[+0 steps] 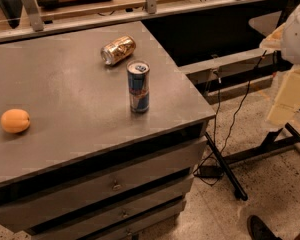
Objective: Move redbull can near orange can
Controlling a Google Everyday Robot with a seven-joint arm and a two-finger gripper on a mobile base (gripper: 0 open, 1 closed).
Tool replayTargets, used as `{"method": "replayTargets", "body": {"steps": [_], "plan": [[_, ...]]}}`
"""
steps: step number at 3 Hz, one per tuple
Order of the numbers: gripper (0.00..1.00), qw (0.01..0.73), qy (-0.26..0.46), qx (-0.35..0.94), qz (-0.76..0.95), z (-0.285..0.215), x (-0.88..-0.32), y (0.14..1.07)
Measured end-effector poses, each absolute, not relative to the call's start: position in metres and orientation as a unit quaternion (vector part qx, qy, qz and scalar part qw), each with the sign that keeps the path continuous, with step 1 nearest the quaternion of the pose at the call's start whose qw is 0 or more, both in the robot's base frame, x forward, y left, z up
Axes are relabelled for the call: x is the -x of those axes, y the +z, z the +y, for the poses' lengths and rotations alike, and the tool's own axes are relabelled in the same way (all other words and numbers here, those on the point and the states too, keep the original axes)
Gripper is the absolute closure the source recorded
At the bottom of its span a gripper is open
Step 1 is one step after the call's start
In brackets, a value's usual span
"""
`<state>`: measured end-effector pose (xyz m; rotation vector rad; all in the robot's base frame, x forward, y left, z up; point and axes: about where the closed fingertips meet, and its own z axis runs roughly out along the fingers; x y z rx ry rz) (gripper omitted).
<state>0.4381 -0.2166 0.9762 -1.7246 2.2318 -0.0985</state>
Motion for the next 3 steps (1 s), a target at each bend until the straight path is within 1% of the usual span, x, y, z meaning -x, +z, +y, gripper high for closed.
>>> {"method": "replayTargets", "body": {"steps": [1,2,3], "plan": [[0.0,0.159,-0.035,0.603,0.781,-0.217,-0.438,0.976],[0.0,0.215,0.015,0.577,0.788,-0.208,-0.439,0.967],[0.0,0.286,0.072,0.552,0.78,-0.197,-0.444,0.949]]}}
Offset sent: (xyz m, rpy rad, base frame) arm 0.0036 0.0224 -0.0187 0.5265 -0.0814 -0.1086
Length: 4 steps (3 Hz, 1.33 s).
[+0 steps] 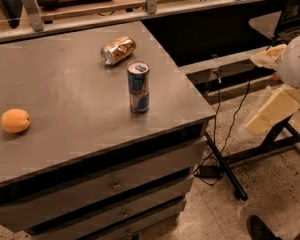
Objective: Move redbull can near orange can
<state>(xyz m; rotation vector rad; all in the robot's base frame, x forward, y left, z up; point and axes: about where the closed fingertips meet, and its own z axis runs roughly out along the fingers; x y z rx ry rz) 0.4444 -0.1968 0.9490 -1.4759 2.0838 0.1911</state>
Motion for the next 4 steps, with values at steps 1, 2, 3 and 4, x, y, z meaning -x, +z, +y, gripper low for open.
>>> {"method": "replayTargets", "body": {"steps": [1,2,3,4], "plan": [[0.0,0.335,0.142,0.548,0.753,-0.167,-0.446,0.932],[0.0,0.346,0.157,0.548,0.745,-0.157,-0.445,0.938],[0.0,0.346,0.157,0.548,0.745,-0.157,-0.445,0.938],[0.0,0.367,0.152,0.535,0.746,-0.154,-0.466,0.921]]}}
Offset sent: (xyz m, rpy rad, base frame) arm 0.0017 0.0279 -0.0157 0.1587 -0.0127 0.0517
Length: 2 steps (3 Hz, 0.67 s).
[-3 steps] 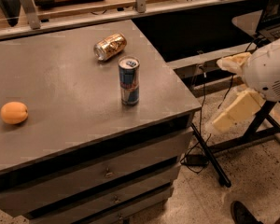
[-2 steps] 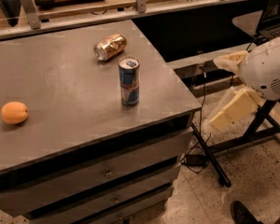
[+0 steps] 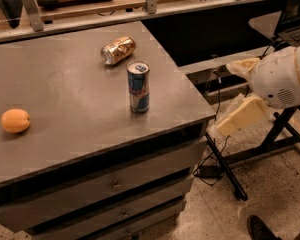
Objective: Move redbull can near orange can
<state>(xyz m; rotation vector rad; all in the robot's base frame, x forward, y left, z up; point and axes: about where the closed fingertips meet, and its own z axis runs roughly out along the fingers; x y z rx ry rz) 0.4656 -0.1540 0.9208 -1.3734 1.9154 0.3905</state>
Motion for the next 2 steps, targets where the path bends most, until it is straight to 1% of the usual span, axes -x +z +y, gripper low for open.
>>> {"method": "replayTargets", "body": {"steps": [1,2], "plan": [[0.0,0.394,0.158,0.526,0.737,-0.14,-0.498,0.895],[0.0,0.409,0.19,0.531,0.718,-0.121,-0.528,0.874]]}}
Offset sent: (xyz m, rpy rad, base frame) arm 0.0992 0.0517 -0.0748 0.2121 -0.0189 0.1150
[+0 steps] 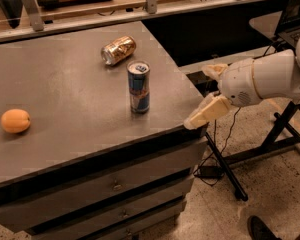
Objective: Move redbull can near orange can
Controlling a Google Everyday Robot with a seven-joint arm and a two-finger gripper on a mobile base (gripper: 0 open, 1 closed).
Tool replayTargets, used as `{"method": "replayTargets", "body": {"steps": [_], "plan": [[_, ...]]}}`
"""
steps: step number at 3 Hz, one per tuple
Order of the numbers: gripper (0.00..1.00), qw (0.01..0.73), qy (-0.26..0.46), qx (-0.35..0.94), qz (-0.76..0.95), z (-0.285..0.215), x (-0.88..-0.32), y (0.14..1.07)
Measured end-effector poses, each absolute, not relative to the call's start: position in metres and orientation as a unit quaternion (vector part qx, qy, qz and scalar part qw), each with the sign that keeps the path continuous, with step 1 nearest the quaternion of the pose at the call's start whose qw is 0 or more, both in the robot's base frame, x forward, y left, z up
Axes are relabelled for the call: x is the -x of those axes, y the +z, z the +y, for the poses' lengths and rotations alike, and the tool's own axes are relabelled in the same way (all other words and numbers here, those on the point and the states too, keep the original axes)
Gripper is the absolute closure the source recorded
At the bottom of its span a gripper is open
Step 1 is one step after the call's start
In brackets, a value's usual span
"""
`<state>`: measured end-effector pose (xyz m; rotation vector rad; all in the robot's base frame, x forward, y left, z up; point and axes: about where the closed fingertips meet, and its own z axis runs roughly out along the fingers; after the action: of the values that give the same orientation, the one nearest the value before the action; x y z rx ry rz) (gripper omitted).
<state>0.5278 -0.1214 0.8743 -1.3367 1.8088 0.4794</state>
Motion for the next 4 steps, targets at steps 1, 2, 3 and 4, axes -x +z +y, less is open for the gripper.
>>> {"method": "replayTargets", "body": {"steps": [1,2,3,4], "plan": [[0.0,0.401,0.236,0.554,0.691,-0.105,-0.546,0.859],[0.0,0.401,0.236,0.554,0.691,-0.105,-0.546,0.859],[0.0,0.407,0.259,0.562,0.672,-0.089,-0.543,0.858],[0.0,0.422,0.285,0.563,0.651,-0.068,-0.54,0.859]]}}
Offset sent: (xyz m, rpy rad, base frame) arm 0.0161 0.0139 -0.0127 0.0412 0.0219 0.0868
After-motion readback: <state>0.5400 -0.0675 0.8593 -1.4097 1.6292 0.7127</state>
